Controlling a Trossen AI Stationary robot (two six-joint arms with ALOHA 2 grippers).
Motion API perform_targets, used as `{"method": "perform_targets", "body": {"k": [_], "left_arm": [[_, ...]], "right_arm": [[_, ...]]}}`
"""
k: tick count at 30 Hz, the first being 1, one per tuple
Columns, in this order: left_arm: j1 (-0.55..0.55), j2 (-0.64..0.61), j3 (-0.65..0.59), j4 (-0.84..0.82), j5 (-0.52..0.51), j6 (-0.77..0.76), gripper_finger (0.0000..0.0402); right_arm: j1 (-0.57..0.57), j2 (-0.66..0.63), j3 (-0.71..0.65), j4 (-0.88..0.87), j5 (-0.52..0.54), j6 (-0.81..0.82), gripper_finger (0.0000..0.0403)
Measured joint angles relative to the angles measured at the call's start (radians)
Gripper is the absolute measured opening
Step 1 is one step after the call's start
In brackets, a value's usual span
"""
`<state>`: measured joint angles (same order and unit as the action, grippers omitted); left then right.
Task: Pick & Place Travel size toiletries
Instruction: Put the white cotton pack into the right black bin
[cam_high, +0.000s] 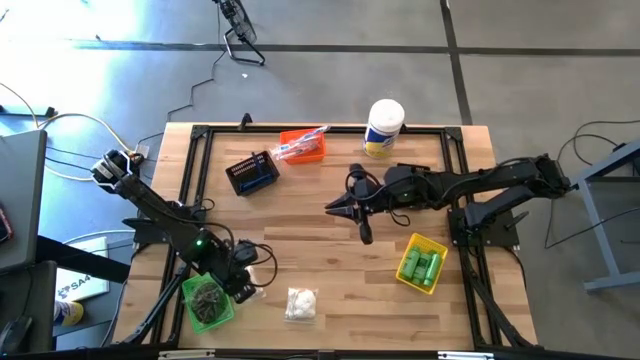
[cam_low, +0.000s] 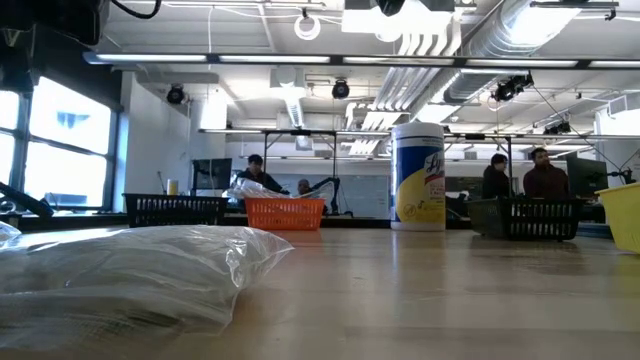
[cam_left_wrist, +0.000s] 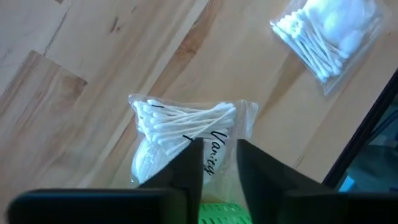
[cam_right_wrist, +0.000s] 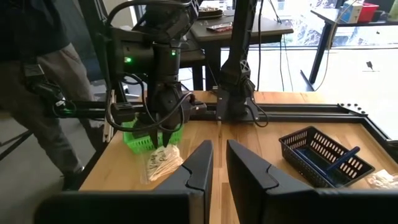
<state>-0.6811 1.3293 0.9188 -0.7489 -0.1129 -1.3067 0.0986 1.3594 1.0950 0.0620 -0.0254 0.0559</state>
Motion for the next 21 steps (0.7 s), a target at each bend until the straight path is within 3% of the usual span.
{"method": "perform_targets", "body": {"k": [12, 21], "left_arm": [[0.0, 0.0, 0.0, -0.007, -0.001, -0.007, 0.023], [0.0, 0.0, 0.0, 0.0, -0.034, -0.011, 0.0253]], "right_arm": [[0.0, 0.0, 0.0, 0.0, 0.0, -0.007, 0.0038], [0.0, 0.0, 0.0, 0.0, 0.022, -0.009, 0.0038]]}}
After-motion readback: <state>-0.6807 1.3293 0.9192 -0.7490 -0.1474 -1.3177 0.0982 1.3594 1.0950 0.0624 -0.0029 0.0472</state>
